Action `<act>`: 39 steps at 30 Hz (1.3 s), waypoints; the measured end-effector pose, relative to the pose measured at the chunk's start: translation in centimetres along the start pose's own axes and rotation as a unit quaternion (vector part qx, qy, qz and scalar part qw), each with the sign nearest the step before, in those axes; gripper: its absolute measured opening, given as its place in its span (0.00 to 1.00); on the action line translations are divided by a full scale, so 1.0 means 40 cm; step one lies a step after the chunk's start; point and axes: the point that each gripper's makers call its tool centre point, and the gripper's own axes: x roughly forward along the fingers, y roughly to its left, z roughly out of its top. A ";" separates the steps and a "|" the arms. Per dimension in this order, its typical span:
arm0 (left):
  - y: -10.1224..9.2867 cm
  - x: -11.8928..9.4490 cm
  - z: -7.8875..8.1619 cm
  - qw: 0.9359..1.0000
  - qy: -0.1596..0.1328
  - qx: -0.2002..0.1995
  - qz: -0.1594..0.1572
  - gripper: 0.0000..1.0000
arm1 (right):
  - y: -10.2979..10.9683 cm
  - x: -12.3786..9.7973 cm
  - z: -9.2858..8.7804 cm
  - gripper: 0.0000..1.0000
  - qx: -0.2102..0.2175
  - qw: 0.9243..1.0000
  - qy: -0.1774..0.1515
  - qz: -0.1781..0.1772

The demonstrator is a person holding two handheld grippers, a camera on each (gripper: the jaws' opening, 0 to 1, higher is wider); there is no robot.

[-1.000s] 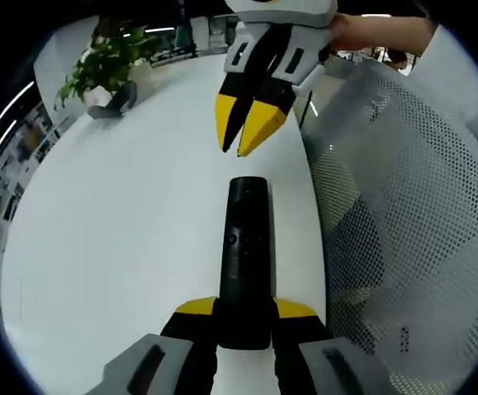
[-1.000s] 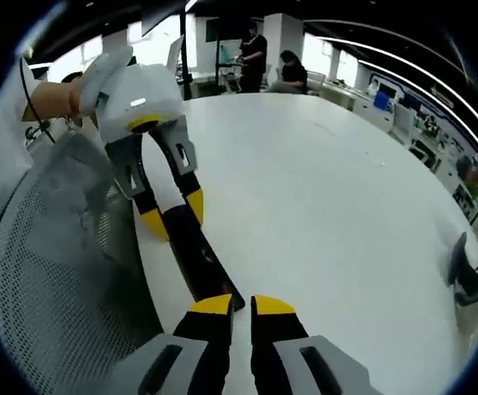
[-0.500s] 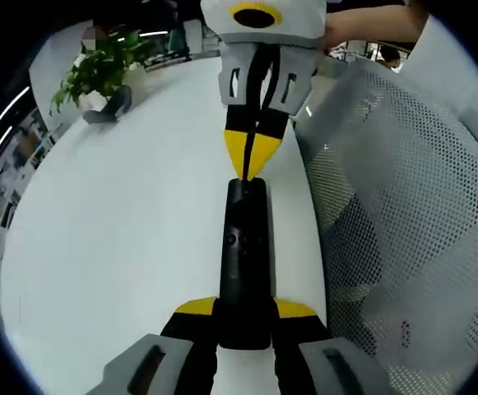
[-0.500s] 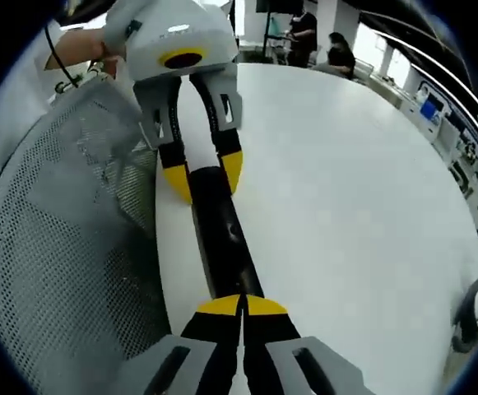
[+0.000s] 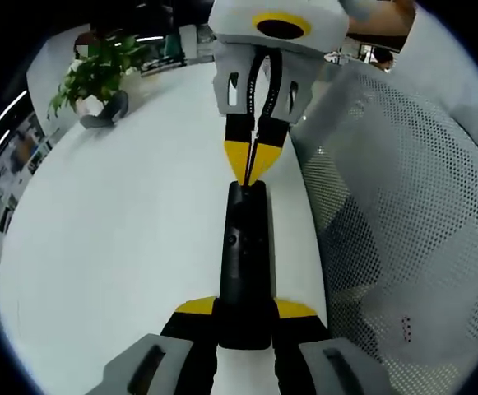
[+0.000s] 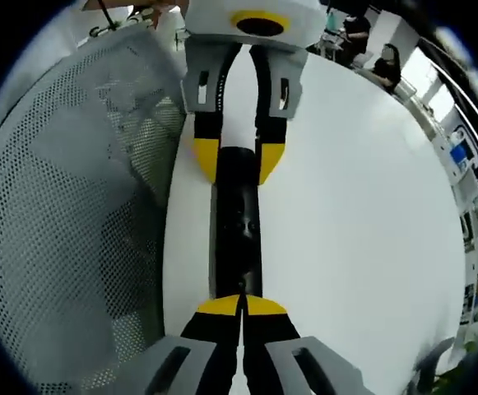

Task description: Press the specified remote control buttons in sequence, fully releasing each button before pressing the next.

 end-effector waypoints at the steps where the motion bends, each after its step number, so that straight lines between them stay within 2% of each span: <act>1: 0.000 0.000 0.000 1.000 -0.002 -0.001 0.000 0.24 | -0.002 -0.001 -0.001 0.00 0.006 1.000 0.001 0.003; 4: 0.001 0.002 0.000 1.000 -0.003 0.000 -0.002 0.24 | -0.003 -0.002 -0.002 0.00 0.049 0.998 -0.026 0.012; 8: 0.002 0.002 0.000 1.000 -0.001 0.001 -0.002 0.24 | -0.006 -0.007 -0.001 0.00 0.101 0.992 -0.079 0.010; 10: 0.002 0.002 0.000 1.000 -0.001 0.000 -0.002 0.24 | -0.009 -0.009 0.004 0.00 0.140 0.984 -0.114 0.002; 13: 0.002 0.003 -0.001 1.000 -0.001 -0.001 -0.001 0.24 | -0.009 -0.011 0.006 0.00 0.155 0.977 -0.146 0.002; 15: 0.003 0.003 -0.001 1.000 -0.001 -0.001 -0.001 0.24 | -0.012 -0.011 0.017 0.00 0.188 0.966 -0.174 0.007; 17: 0.003 0.003 -0.002 1.000 0.001 -0.001 -0.002 0.24 | -0.006 -0.009 0.031 0.00 0.218 0.955 -0.197 0.029; 19: 0.003 0.004 -0.001 1.000 0.003 -0.001 -0.001 0.24 | -0.011 -0.008 0.026 0.00 0.203 0.961 -0.187 0.026; 22: 0.004 0.004 -0.002 1.000 0.006 -0.003 0.000 0.24 | -0.002 -0.009 0.019 0.00 0.155 0.976 -0.151 0.028; 24: 0.003 0.004 -0.002 1.000 0.007 -0.003 0.000 0.24 | 0.004 -0.010 0.025 0.00 0.127 0.982 -0.141 0.021; 27: 0.003 0.004 -0.002 1.000 0.005 -0.004 0.000 0.24 | 0.004 -0.008 0.025 0.00 0.103 0.986 -0.127 0.014; 30: 0.003 0.004 -0.003 1.000 0.005 -0.003 0.000 0.24 | 0.004 -0.005 0.023 0.00 0.053 0.994 -0.096 0.008; 31: 0.003 0.004 -0.002 1.000 0.005 -0.003 0.000 0.24 | 0.003 -0.004 0.023 0.00 0.045 0.995 -0.092 0.006; 33: 0.003 0.004 -0.002 1.000 0.005 -0.002 -0.001 0.24 | 0.004 -0.002 0.024 0.00 0.003 0.998 -0.063 -0.002; 35: 0.004 0.004 -0.002 1.000 0.004 -0.002 -0.001 0.24 | 0.004 0.000 0.023 0.00 -0.020 0.999 -0.043 -0.009; 37: 0.003 0.004 -0.002 1.000 0.005 -0.001 -0.001 0.24 | 0.004 0.003 0.023 0.00 -0.038 0.999 -0.022 -0.017; 39: 0.003 0.005 -0.002 1.000 0.006 0.000 -0.001 0.24 | 0.004 0.005 0.026 0.00 -0.032 0.999 -0.013 -0.024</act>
